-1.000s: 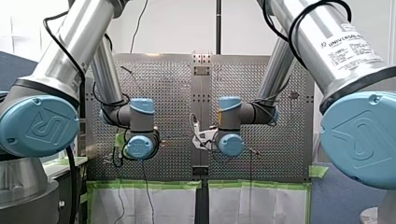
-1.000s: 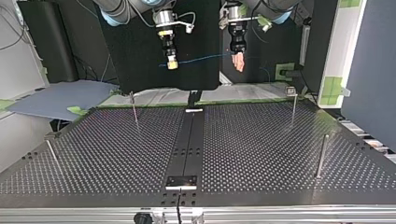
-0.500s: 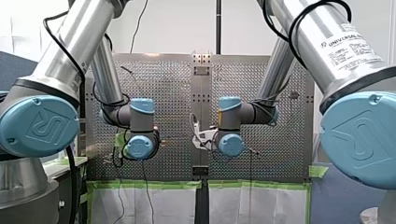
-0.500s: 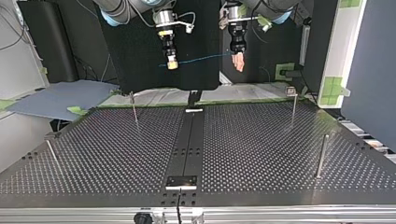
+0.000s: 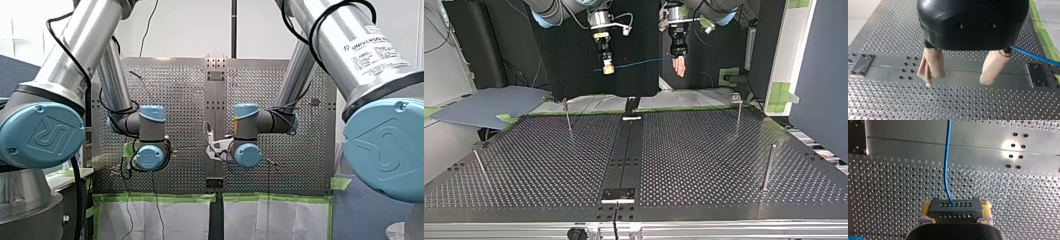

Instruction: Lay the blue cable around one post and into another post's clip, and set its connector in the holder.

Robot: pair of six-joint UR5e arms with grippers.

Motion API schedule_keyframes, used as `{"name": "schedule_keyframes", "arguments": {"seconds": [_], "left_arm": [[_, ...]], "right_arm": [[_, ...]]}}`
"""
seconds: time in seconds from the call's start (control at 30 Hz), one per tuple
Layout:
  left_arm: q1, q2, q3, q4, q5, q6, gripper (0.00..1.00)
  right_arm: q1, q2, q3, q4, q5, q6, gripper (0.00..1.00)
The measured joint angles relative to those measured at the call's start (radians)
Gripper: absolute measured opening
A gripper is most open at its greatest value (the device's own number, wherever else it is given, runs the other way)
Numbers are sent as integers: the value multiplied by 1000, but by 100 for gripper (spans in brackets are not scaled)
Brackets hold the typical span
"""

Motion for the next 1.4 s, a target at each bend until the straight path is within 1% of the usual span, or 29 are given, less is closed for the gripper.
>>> {"name": "schedule_keyframes", "arguments": {"seconds": [0.37, 0.47, 0.6, 0.73, 0.93, 1.03, 1.13, 1.27, 1.33, 1.4], "left_arm": [[-2, 2, -2, -2, -1, -1, 100], [-13, 20, -10, -20, -5, -4, 100], [-19, 59, -14, -60, -6, -6, 100], [-20, 99, -15, -107, -6, -6, 100], [-20, 111, -15, -168, -6, -6, 100], [-20, 112, -15, -179, -6, -6, 100], [-20, 112, -15, -182, -6, -6, 100], [-20, 116, -11, -181, -7, -2, 100], [-21, 129, 2, -187, -8, 2, 100], [-22, 143, 16, -197, -7, 4, 100]], "right_arm": [[0, 0, 0, 0, 0, 0, 0], [6, -9, -9, 9, 9, 6, 0], [12, -37, -34, 44, 20, 12, 0], [13, -47, -43, 90, 22, 13, 0], [14, -49, -44, 150, 23, 14, 0], [14, -49, -44, 178, 23, 14, 0], [14, -49, -44, 190, 23, 14, 0], [13, -50, -45, 195, 23, 13, 0], [9, -57, -52, 202, 23, 11, 0], [8, -67, -62, 213, 23, 14, 0]]}}
